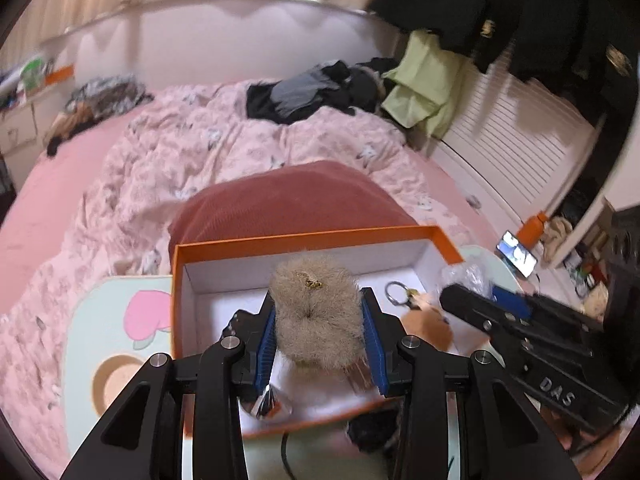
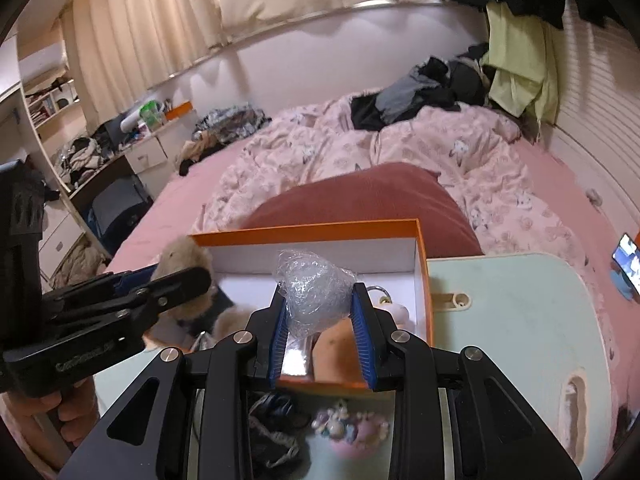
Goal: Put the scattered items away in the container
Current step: 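Drop the pompom into the box with the left tool while the right drops the plastic bag in, then move both open tools back toward the black satin bag and beaded bracelet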
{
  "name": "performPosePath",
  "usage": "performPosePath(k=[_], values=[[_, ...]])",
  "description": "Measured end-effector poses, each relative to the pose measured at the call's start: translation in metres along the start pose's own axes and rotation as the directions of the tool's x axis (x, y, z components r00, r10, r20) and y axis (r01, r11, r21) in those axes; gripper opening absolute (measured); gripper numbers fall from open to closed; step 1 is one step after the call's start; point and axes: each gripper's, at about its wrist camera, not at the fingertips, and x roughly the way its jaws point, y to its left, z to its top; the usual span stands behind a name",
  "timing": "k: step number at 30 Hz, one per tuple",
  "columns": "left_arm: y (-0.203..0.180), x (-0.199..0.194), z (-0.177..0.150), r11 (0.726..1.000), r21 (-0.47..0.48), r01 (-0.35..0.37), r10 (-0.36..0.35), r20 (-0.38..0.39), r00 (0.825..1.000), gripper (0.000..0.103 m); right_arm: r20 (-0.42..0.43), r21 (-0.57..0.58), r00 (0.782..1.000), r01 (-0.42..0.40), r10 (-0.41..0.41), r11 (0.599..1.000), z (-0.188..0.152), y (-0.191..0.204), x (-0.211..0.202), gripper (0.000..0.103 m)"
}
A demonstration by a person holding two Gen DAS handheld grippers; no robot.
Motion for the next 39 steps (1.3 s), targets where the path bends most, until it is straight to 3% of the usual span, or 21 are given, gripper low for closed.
performPosePath(k=[3,5,7,10,13,19,23,31,39], values=[[0.003,0.013,-0.001,0.999,-0.031,0.008,-0.009,-0.019,1.000,0.037,-0.030,0.052,0.999,-0.017,0.019,0.999,0.001,-0.010,0.010,0.031],[0.004,0.018,-0.004,0.999,-0.047,0.009,-0.010,-0.021,1.000,0.044,-0.037,0.064,0.999,-0.026,0.029,0.998,0.000,-0.012,0.014,0.032],[0.004,0.019,-0.006,0.998,-0.051,0.037,-0.038,-0.018,0.999,0.057,-0.038,0.073,0.999,-0.032,0.035,0.997,0.001,-0.014,0.017,0.033],[0.003,0.010,-0.008,0.999,-0.044,0.021,-0.020,0.019,1.000,0.069,-0.032,0.113,0.998,-0.042,0.045,0.993,0.002,-0.019,0.017,0.047],[0.002,-0.003,-0.012,1.000,-0.028,0.006,-0.005,0.055,0.998,0.071,0.020,0.115,1.000,-0.024,0.022,0.993,-0.002,-0.019,0.004,0.060],[-0.006,-0.029,-0.029,1.000,0.015,-0.003,0.002,0.071,0.997,0.075,0.077,0.037,0.992,0.100,-0.102,0.994,-0.010,-0.006,-0.019,0.061],[-0.014,-0.045,-0.052,0.999,0.036,0.026,-0.028,0.064,0.998,0.078,0.110,0.024,0.984,0.137,-0.139,0.990,-0.022,-0.001,-0.039,0.061],[-0.038,-0.063,-0.107,0.988,0.142,0.061,-0.061,0.000,0.998,0.079,0.094,-0.024,0.977,0.193,-0.190,0.981,-0.049,0.011,-0.059,0.061],[-0.036,-0.055,-0.150,0.988,0.156,0.002,0.009,-0.069,0.998,0.080,-0.012,-0.028,0.976,0.218,-0.218,0.976,-0.088,0.004,-0.058,0.061]])
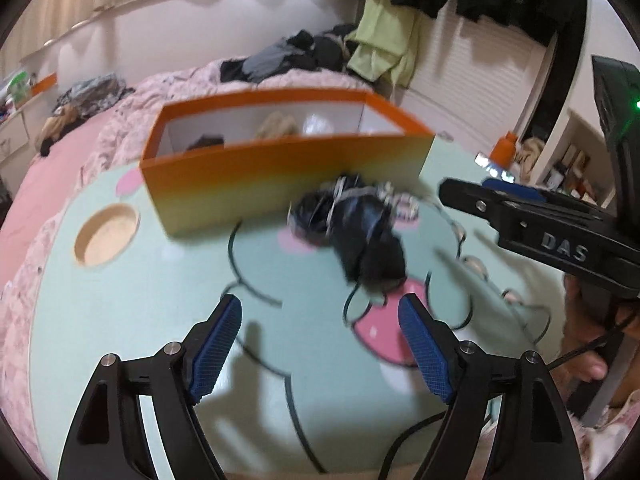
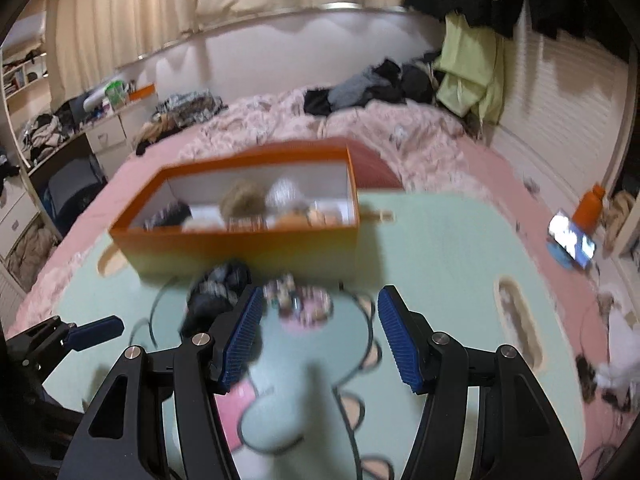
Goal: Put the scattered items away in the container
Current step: 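Move both open tools back toward the black satin bag and beaded bracelet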
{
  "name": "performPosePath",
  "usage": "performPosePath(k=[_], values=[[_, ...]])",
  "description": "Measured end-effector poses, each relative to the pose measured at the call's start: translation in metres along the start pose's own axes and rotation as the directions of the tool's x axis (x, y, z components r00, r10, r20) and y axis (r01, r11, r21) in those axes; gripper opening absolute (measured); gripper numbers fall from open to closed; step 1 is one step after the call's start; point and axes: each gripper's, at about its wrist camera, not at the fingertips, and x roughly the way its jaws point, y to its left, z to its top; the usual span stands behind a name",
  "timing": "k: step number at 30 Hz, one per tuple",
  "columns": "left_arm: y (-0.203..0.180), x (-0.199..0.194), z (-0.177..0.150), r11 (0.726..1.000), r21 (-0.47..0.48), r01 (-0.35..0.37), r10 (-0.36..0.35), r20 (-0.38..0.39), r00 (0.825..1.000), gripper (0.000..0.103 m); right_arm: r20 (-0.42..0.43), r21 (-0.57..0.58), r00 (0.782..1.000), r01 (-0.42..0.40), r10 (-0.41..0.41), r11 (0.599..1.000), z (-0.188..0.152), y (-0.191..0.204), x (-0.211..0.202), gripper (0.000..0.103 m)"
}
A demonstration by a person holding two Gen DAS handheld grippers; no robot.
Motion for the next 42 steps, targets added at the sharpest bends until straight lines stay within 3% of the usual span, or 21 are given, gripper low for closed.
performPosePath(k=[3,8,13,16,19,22,25,29,32,36,39,42], values=[[0.002,0.002,0.000,1.000,-0.011,-0.022,0.022,-0.007,1.000,0.080,-0.049,0.028,0.999,-0.014,0.016,1.000,-0.015,-0.004,0.005,0.061],[0.002,0.011,-0.004,0.997,-0.009,-0.073,0.072,-0.043,0.996,0.084,-0.078,0.001,0.995,0.056,-0.056,0.998,-0.027,-0.003,0.008,0.061],[-0.009,0.014,-0.009,0.992,0.047,-0.113,0.116,-0.065,0.991,0.101,-0.128,0.006,0.991,0.050,-0.049,0.999,-0.035,-0.005,0.018,0.061],[-0.010,0.015,-0.011,0.993,0.042,-0.113,0.116,-0.064,0.991,0.103,-0.127,0.014,0.990,0.065,-0.063,0.998,-0.036,-0.009,0.018,0.070],[-0.010,0.015,-0.011,0.993,0.042,-0.114,0.116,-0.064,0.991,0.103,-0.132,0.019,0.988,0.082,-0.079,0.996,-0.037,-0.013,0.021,0.086],[-0.010,0.015,-0.011,0.993,0.041,-0.114,0.116,-0.063,0.991,0.103,-0.136,0.003,0.983,0.127,-0.125,0.992,-0.039,-0.014,0.023,0.088],[-0.010,0.015,-0.011,0.992,0.043,-0.115,0.118,-0.063,0.991,0.103,-0.147,-0.006,0.982,0.117,-0.117,0.993,-0.041,-0.013,0.027,0.101],[-0.011,0.015,-0.010,0.993,0.043,-0.113,0.116,-0.069,0.991,0.103,-0.151,-0.001,0.982,0.115,-0.114,0.993,-0.041,-0.014,0.027,0.102],[-0.009,0.012,-0.003,0.997,0.032,-0.069,0.071,-0.069,0.995,0.103,-0.137,0.029,0.986,0.094,-0.090,0.995,-0.041,-0.019,0.024,0.102],[-0.009,-0.001,0.010,0.997,0.029,-0.072,0.072,0.004,0.997,0.102,-0.080,0.122,0.997,0.015,-0.005,0.992,-0.042,-0.032,0.015,0.102],[-0.010,-0.006,0.025,0.999,0.020,-0.029,0.027,0.056,0.998,0.103,-0.035,0.194,0.998,-0.053,0.061,0.980,-0.043,-0.043,0.010,0.102],[-0.017,0.004,0.042,1.000,0.025,-0.002,0.001,0.047,0.999,0.102,-0.001,0.247,0.995,-0.099,0.102,0.964,-0.043,-0.050,0.006,0.102]])
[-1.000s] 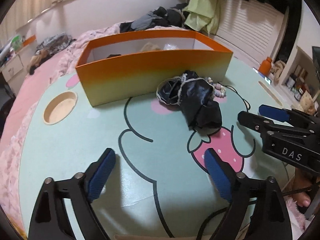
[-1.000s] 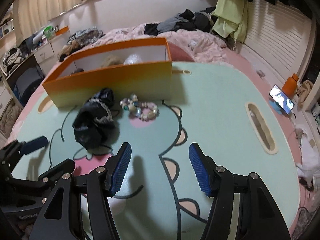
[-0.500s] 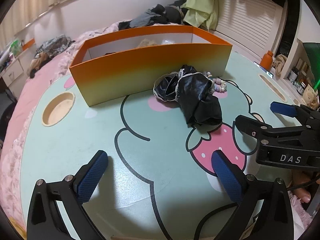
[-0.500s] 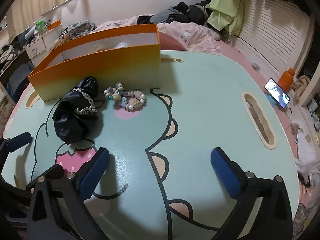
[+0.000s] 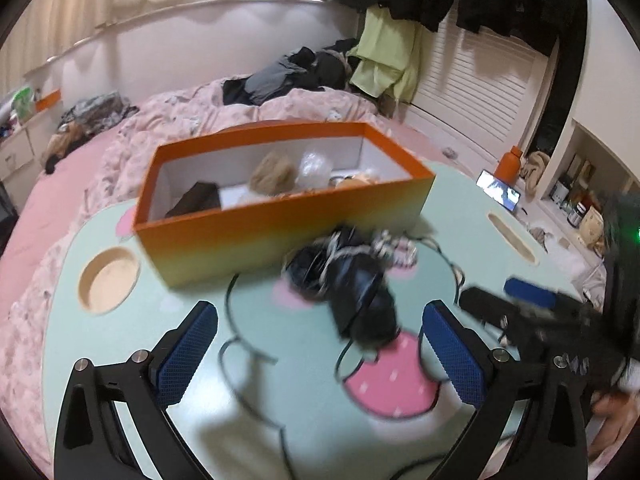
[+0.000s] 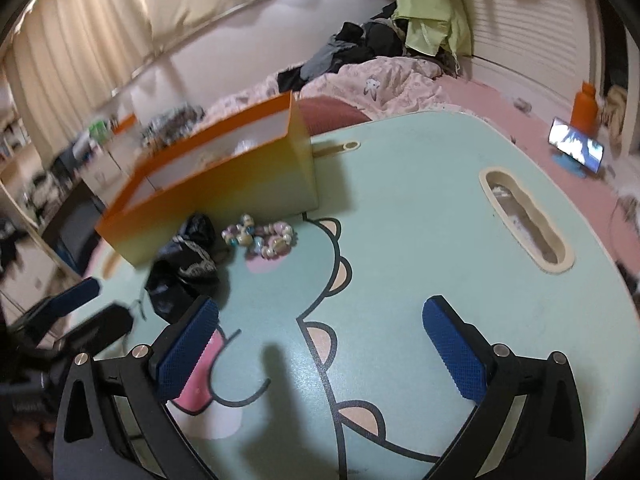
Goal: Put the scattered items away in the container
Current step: 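Move both open tools back toward the black satin bag and beaded bracelet, then grasp the black satin bag with the left tool and lift it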
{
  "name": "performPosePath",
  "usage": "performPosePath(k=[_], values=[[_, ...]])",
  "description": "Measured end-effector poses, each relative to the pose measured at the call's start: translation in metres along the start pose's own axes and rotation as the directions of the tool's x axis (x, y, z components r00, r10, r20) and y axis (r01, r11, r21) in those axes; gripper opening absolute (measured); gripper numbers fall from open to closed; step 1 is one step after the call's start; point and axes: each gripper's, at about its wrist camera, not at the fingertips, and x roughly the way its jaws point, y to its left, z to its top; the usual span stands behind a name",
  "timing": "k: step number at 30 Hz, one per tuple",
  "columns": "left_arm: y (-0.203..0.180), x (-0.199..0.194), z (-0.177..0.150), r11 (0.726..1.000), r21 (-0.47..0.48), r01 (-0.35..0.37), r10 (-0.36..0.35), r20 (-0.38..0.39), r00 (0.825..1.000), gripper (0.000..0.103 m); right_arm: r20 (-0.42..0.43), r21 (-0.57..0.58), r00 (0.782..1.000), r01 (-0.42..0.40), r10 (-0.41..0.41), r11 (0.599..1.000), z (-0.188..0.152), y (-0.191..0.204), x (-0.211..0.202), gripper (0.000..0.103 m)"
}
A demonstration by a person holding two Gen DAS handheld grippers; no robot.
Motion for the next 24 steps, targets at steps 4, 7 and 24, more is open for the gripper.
performPosePath(k=[4,7,24], values=[[-0.004,0.020,0.018,0.997,-0.039,0.074,-0.076,-0.045,0.996,0.090,0.025,0.047,1.000,0.009,-0.010,0.999,0.000,-0.007,-0.004,0.100],[-0.004,0.035,0.022,0.997,-0.058,0.048,-0.052,-0.074,0.996,0.080,0.043,0.094,0.999,-0.020,0.016,0.995,0.002,-0.015,-0.008,0.100],[0.032,0.017,-0.020,0.998,-0.048,0.050,-0.053,-0.062,0.997,0.034,0.015,-0.093,0.996,0.085,-0.084,0.992,0.010,0.019,0.000,0.099]])
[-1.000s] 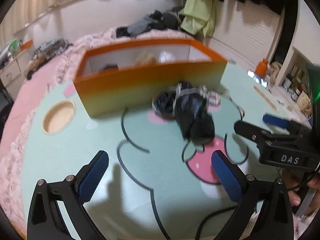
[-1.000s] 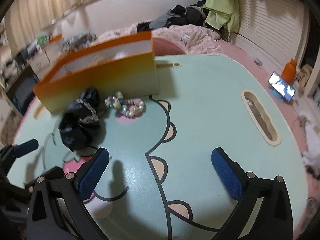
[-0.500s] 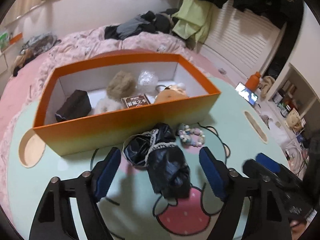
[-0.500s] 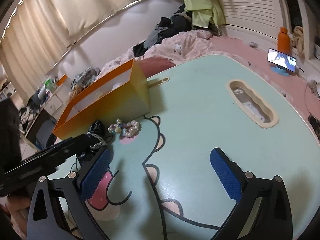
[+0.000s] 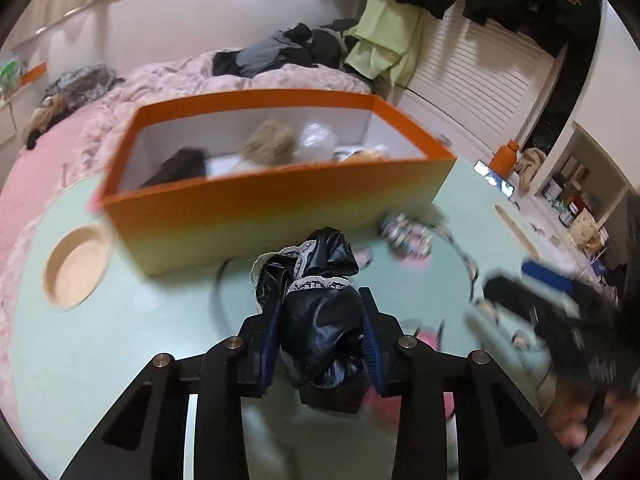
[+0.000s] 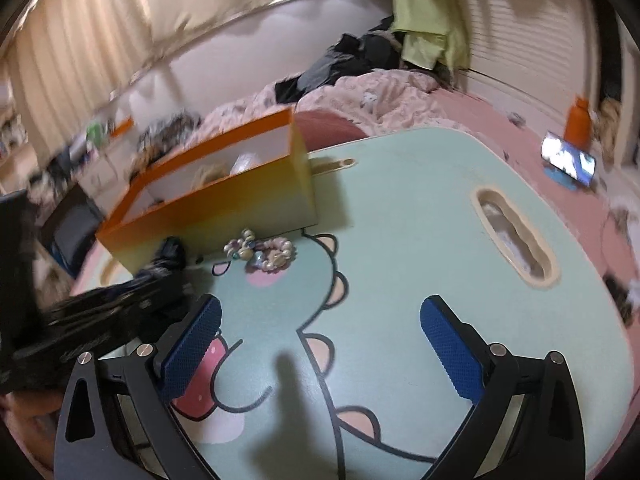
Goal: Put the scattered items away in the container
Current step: 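Grasp the black satin bag with the left tool and lift it, then grasp the beaded bracelet with the right tool while the left holds the black bag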
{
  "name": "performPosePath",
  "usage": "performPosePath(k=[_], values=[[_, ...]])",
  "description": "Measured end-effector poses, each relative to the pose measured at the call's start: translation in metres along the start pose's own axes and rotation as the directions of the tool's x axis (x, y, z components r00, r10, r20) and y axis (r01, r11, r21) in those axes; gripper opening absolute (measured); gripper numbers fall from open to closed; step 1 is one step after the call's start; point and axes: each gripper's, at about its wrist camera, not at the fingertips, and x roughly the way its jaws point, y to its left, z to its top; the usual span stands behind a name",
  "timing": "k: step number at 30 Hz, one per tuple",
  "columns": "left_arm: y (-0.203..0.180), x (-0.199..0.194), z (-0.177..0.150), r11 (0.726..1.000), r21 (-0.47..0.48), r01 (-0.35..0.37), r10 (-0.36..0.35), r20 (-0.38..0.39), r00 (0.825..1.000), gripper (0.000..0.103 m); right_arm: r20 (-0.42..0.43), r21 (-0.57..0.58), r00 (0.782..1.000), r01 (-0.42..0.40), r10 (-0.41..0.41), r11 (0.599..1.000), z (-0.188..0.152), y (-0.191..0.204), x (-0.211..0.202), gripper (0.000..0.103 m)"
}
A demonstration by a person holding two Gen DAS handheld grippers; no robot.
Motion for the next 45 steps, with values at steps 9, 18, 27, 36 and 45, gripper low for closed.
performPosePath(k=[9,18,27,36,45], values=[[0.014,-0.011,-0.020,0.993,0.011,-0.117,0.117,0.025,0.993,0.048,-0.078,-0.166,0.996,0.037,-0.051,0.985,0.020,0.042,0.040,0.090],[0.004,-0.003,-0.026,0.984,0.064,-0.167,0.167,0.013,0.986,0.076,-0.133,-0.201,0.983,0.100,-0.129,0.974,0.032,0.049,0.070,0.077],[0.008,-0.001,-0.027,0.984,0.043,-0.173,0.173,0.001,0.985,0.083,-0.113,-0.216,0.986,0.097,-0.124,0.972,0.028,0.052,0.064,0.037],[0.009,-0.001,-0.027,0.984,0.039,-0.173,0.173,0.001,0.985,0.083,-0.089,-0.212,0.996,-0.029,0.010,0.977,0.013,0.055,0.036,0.011],[0.006,-0.001,-0.028,0.986,0.036,-0.165,0.165,-0.004,0.986,0.088,-0.107,-0.222,0.992,-0.086,0.063,0.971,0.000,0.058,0.022,0.016]])
